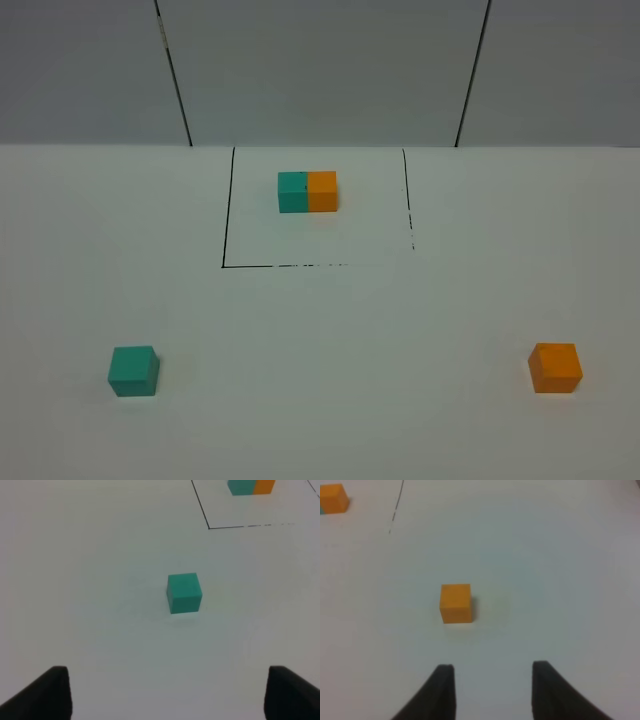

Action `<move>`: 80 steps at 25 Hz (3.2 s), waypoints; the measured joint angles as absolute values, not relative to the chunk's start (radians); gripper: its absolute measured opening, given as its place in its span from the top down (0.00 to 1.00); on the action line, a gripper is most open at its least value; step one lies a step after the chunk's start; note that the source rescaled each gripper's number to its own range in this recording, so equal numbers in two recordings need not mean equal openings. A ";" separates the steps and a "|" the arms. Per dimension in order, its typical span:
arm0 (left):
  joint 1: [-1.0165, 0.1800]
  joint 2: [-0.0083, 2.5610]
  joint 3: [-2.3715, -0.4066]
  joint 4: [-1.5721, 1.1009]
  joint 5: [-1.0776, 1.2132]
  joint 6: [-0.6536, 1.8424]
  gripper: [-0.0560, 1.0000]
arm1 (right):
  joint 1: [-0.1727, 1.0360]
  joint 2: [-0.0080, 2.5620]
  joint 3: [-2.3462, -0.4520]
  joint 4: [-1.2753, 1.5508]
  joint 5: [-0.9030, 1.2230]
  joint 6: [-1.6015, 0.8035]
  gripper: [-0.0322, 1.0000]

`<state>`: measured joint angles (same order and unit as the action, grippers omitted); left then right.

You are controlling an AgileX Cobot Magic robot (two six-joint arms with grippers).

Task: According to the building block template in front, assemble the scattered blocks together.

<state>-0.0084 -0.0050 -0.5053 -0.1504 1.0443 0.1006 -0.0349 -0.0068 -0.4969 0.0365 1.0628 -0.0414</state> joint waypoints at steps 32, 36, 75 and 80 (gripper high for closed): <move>-0.008 0.381 -0.528 -0.149 1.019 -0.020 0.19 | -0.035 -0.007 -0.497 0.037 1.063 -0.041 0.97; -0.008 0.657 -0.611 -0.149 1.000 -0.024 0.17 | -0.035 -0.007 -0.497 0.037 1.063 -0.041 0.97; -0.240 1.750 -0.998 -0.097 0.772 -0.228 0.19 | -0.035 -0.007 -0.497 0.037 1.063 -0.041 0.97; -0.240 1.808 -0.999 -0.097 0.736 -0.231 0.19 | -0.035 -0.007 -0.497 0.037 1.063 -0.041 0.97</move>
